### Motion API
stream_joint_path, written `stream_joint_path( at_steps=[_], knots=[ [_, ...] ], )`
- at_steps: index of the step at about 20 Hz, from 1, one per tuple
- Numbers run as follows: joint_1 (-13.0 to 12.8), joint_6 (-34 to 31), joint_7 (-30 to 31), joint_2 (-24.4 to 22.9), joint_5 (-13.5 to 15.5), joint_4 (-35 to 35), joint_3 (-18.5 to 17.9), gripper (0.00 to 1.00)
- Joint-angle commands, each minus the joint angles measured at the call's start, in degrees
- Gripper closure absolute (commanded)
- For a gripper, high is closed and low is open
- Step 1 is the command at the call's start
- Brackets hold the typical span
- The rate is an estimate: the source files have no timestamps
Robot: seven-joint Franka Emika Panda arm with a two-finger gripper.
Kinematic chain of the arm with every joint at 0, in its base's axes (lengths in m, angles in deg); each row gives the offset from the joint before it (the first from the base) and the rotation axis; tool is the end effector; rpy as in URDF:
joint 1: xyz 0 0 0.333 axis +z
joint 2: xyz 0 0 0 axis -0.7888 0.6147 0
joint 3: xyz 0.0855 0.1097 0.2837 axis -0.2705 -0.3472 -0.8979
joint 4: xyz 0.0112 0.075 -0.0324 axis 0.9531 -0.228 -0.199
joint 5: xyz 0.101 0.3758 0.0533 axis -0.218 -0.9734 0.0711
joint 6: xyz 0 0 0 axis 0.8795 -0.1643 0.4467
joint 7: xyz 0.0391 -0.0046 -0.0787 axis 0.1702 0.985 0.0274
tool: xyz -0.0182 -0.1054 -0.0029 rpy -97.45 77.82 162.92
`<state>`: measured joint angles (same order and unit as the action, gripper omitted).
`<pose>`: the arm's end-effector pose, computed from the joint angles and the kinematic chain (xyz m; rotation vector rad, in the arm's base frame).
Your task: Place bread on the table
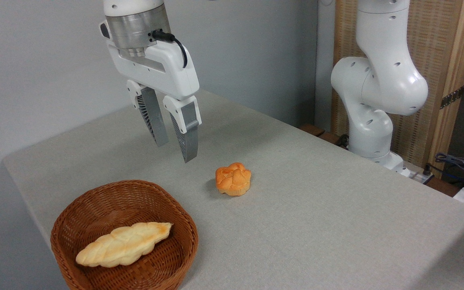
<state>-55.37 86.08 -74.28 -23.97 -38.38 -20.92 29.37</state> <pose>0.5656 -0.0563 0.5949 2.9357 -1.1109 -0.0335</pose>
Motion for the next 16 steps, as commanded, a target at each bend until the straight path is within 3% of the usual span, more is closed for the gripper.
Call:
stream_joint_path(
  at_steps=[1, 3, 16],
  knots=[
    [-0.1, 2.2, -0.1, -2.0, 1.0, -2.1, -0.7, 0.00],
    [-0.1, 5.9, -0.1, -4.5, 1.1, -6.0, -0.8, 0.00],
    [-0.7, 2.6, -2.8, -5.0, 0.9, -5.8, -3.1, 0.00]
  ],
)
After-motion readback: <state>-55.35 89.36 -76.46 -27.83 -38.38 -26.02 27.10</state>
